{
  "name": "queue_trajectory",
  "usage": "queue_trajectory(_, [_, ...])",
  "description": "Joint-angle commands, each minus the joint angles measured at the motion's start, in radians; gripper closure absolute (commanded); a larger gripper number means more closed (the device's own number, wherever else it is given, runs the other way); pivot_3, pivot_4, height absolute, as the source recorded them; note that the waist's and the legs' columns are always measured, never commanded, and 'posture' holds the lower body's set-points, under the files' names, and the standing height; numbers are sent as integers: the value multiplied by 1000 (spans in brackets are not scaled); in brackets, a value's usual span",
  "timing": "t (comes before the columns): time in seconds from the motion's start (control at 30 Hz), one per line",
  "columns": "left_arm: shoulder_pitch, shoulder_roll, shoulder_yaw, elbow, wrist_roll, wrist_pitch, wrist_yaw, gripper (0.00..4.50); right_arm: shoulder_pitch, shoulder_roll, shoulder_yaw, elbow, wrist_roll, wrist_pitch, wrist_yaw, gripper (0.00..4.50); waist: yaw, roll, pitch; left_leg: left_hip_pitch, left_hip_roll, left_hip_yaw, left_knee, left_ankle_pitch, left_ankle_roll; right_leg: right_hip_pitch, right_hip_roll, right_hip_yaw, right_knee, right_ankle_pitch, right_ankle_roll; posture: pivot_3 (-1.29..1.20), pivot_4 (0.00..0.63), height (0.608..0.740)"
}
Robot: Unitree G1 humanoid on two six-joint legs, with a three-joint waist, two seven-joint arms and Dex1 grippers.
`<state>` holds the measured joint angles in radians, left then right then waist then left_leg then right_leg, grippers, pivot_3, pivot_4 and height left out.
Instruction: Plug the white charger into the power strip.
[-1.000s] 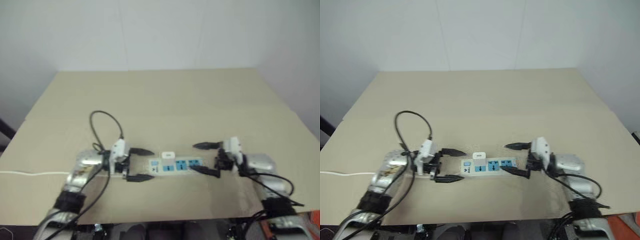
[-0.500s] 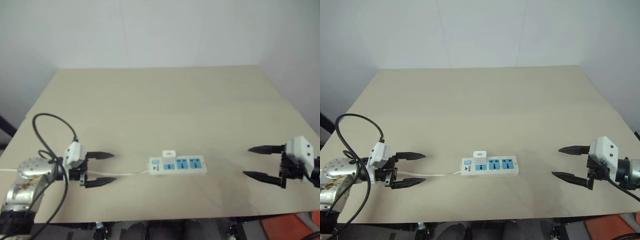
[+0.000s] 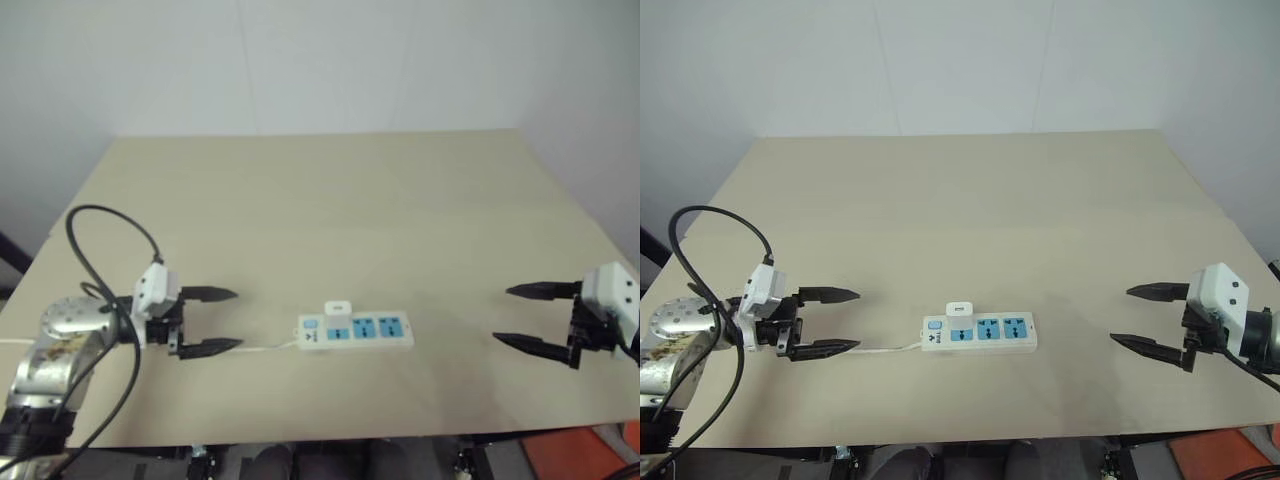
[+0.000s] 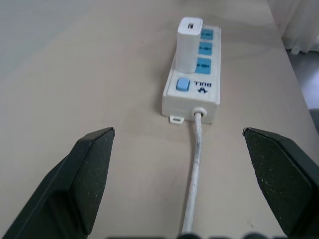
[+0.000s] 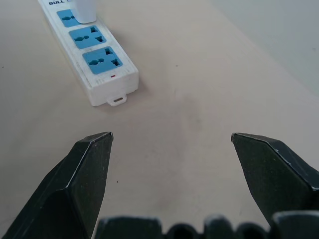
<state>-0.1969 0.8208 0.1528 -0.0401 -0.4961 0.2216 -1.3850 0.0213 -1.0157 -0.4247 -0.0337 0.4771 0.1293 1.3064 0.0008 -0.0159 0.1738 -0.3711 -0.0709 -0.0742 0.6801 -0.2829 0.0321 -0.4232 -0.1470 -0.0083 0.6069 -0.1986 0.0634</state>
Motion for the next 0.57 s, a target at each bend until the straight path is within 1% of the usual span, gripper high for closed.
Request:
queue_trajectory(0.03, [3,20,20,-43,-21,16,12,13,-22,-17,-27,-29,20,24,-13,0,0,0,0,0,0,0,0,0,0,0,0,0,0,0,0,0,150,740])
queue_trajectory(0.17, [-13,40,20,-41,-29,44,6,13,-87,-59,20,-49,60,142,9,0,-3,0,0,0,0,0,1,1,-1,0,0,0,2,0,-1,0,150,740])
queue_trajectory(0.3, [-65,75,-3,-14,-30,70,-32,13,-173,-144,68,-85,104,265,61,0,-4,0,1,0,0,0,1,1,-2,0,0,-1,2,1,-1,0,150,740])
queue_trajectory(0.43, [-122,122,-22,8,-44,131,-84,13,-312,-238,135,-116,137,392,86,0,-5,1,2,0,0,0,1,2,-2,0,0,-1,2,1,-1,0,150,740])
queue_trajectory(0.57, [-208,197,-44,87,-38,190,-174,13,-529,-308,231,-145,135,466,91,0,-13,2,5,-1,0,0,1,2,-2,-2,0,-1,3,1,-1,0,150,740])
